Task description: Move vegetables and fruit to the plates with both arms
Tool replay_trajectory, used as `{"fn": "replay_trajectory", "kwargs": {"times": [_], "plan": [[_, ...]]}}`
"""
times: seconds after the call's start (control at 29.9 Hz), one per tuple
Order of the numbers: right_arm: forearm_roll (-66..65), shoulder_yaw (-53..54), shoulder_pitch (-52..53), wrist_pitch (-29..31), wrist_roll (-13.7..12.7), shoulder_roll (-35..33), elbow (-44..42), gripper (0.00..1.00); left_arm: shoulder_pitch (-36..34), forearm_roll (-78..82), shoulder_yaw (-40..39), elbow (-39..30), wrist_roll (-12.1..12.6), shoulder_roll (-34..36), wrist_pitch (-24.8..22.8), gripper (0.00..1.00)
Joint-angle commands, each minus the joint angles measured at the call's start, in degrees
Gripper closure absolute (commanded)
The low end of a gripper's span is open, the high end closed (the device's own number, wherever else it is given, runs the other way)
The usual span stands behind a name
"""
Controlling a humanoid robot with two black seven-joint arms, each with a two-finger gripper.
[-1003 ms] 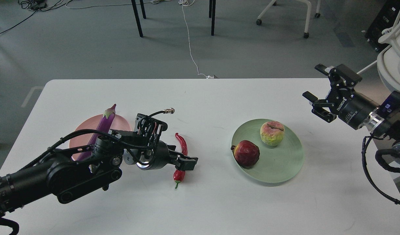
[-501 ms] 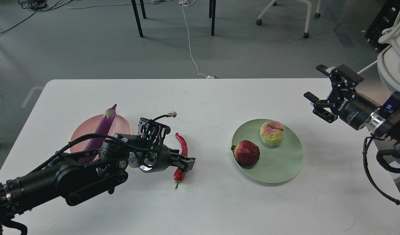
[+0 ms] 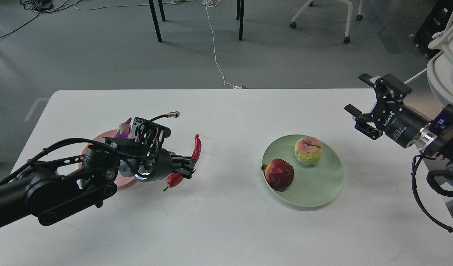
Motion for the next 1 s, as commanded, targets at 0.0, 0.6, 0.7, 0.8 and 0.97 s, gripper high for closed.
{"fn": "replay_trajectory", "kwargs": {"times": [0.0,0.6,0.7,0.8,0.97], "plan": [[0.0,0.1,-0.01,0.0,0.0,0.01,0.0,0.02,-1.25,-0.19,0.39,0.55,-3.76,7.86,0.0,0.91],[-0.09,0.45,-0.1,0.0,0.0,0.01,0.18,0.02,-0.73,-0.46,-0.13,3.1,-7.64,13.16,0.67,0.02],[-0.09,1.41,-0.1,0.0,0.0,0.01,0.18,0.02,-0.73,-3.43,-3.02,2.49,-8.25,14.04,1.37,0.02],[0.09,3.09,-0.1,0.0,0.0,0.18,0.0,0.01,-0.2,-15.26,-8.47,1.96,-13.33,13.42,5.57,0.02],[0.35,3.44,-0.1,-0.57,0.0,1.06,0.27,0.01,0.94,-49.17,-10.33,1.96,-20.64,8.51,20.24,0.02]]}}
